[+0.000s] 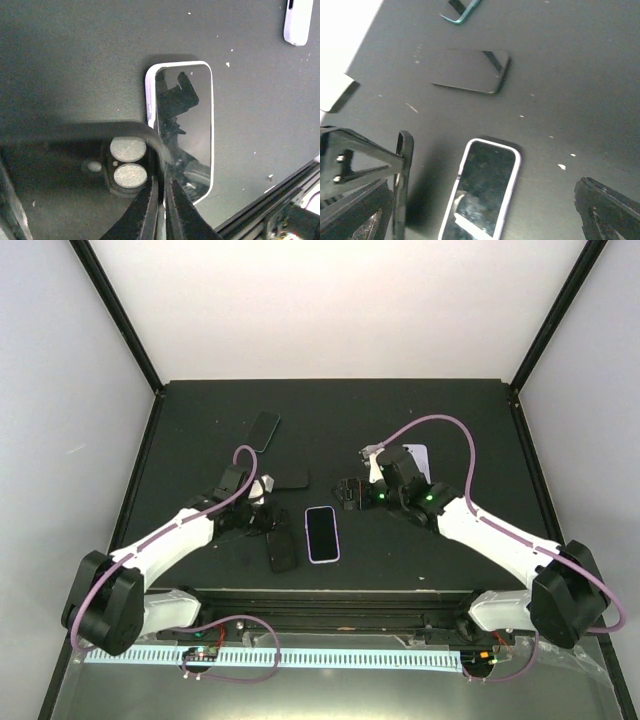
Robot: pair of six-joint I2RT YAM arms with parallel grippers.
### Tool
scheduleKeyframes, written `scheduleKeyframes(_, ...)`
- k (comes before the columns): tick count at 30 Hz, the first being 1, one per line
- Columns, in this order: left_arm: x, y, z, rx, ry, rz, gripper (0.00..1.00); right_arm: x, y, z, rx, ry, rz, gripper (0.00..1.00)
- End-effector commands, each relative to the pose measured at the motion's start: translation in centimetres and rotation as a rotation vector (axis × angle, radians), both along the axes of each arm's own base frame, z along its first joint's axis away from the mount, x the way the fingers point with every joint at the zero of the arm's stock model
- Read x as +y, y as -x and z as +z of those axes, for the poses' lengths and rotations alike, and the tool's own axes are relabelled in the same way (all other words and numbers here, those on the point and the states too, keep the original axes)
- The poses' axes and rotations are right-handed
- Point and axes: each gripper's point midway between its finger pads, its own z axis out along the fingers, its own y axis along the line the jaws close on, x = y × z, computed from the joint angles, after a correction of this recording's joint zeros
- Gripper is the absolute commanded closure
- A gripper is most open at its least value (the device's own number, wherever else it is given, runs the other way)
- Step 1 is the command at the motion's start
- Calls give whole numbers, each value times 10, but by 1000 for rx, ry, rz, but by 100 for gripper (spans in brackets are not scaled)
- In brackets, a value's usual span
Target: Put the phone into the phone case
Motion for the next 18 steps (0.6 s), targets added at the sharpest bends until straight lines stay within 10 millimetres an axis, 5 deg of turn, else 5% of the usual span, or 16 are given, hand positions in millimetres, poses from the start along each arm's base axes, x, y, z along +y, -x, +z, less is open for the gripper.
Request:
scheduleKeyframes(1,-16,-12,10,-59,71,-24,87,-21,-11,-8,-28,113,-80,2)
scheduleKeyframes(8,-3,-36,24,-133,13,39,50,-15,-11,-13,-23,109,-46,2)
scheduleKeyframes(18,49,-130,50,-324,-151,152,24,-4,-4,-8,-14,59,9,3)
